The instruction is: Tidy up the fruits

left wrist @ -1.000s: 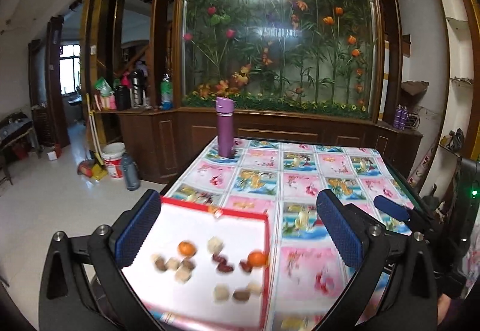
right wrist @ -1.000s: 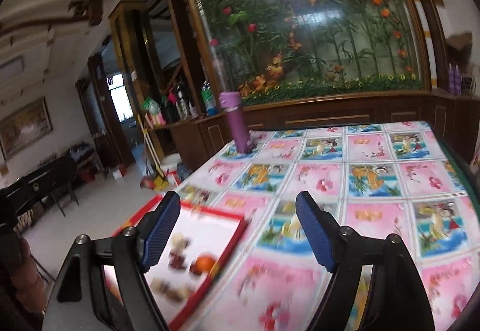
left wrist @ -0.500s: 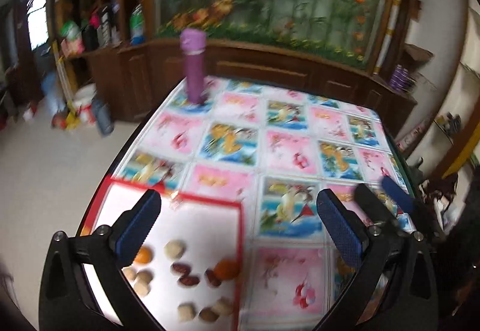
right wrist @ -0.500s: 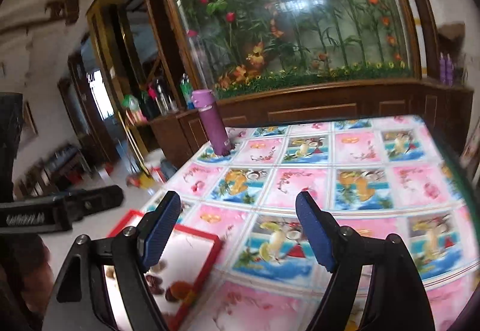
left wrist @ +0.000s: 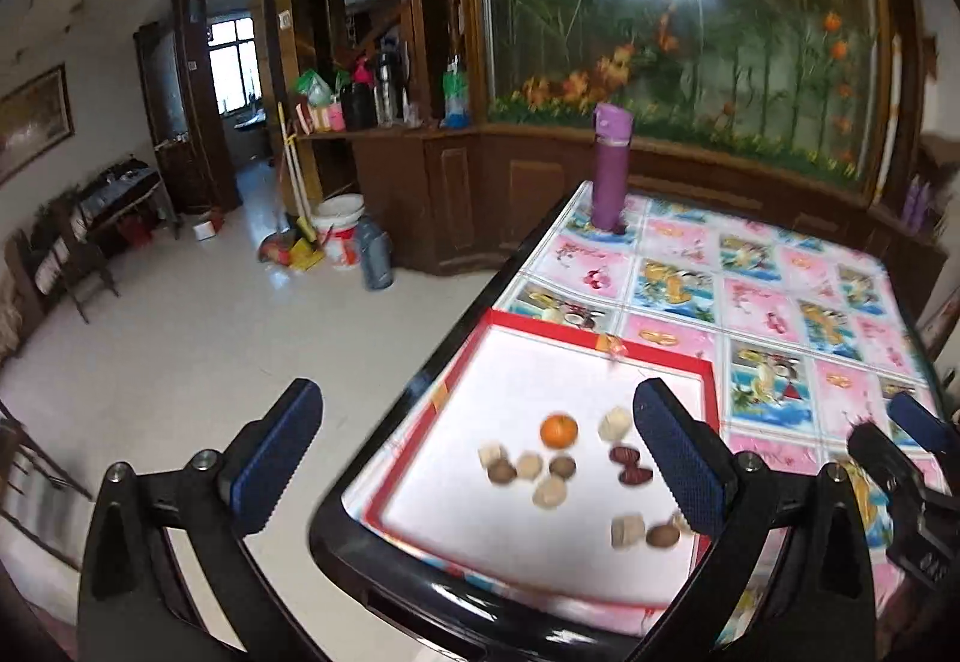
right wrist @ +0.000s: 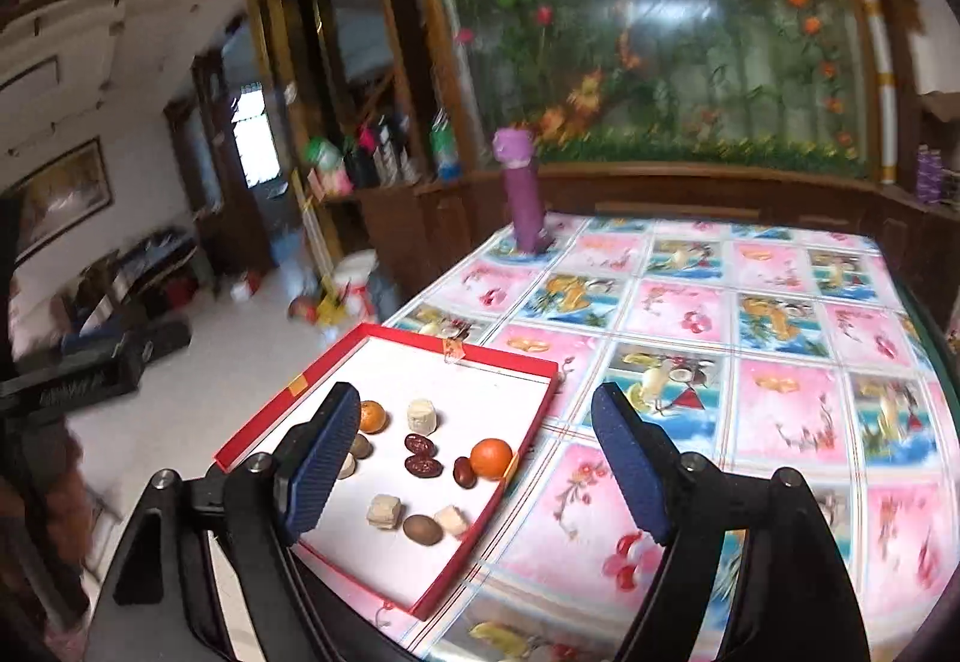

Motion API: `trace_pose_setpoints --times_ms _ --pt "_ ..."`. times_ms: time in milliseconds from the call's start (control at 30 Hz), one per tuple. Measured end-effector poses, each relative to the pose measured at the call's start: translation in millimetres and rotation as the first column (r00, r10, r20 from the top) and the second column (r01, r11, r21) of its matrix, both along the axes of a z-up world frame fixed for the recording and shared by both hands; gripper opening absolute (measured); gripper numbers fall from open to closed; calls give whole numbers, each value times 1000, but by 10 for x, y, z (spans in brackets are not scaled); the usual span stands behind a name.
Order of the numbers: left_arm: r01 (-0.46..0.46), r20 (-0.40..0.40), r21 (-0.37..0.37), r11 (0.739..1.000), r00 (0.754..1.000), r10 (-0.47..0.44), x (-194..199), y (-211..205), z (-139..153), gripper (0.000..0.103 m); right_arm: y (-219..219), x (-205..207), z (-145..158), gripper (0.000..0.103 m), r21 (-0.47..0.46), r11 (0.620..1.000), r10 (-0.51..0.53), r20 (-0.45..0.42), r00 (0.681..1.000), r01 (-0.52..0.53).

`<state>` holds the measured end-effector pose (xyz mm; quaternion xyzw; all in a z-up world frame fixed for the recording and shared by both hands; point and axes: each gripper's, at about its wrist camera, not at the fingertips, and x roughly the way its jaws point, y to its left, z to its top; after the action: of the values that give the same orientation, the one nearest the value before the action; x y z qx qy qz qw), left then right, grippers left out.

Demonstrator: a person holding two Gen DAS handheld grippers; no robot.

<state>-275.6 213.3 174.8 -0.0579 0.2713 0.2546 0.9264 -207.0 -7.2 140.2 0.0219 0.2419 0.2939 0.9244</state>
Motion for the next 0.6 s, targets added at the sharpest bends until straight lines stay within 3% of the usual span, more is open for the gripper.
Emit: trace_pose_setpoints --times_ms 67,167,267,367,433,600 --pt "25 42 -35 999 999 -24 -299 -24 -152 103 -66 -246 -32 79 29 999 -37 -17 999 37" --pt "74 74 -99 992 995 -67 -654 -92 -75 103 -64 -523 180 79 9 999 -32 -42 999 32" --pt "106 141 -48 993 985 -98 -989 -224 149 103 17 -806 434 79 -26 999 -46 58 997 48" --pt "128 218 -70 989 970 -110 -1263 -338 186 103 -35 -998 427 80 39 998 -48 51 998 46" --pt "162 209 -86 983 968 -142 -1308 -405 142 103 -41 -1045 373 80 52 998 -40 23 999 38" --pt "182 126 -27 983 976 -177 -1279 -546 40 103 -28 -1068 258 80 26 999 -33 -11 999 33"
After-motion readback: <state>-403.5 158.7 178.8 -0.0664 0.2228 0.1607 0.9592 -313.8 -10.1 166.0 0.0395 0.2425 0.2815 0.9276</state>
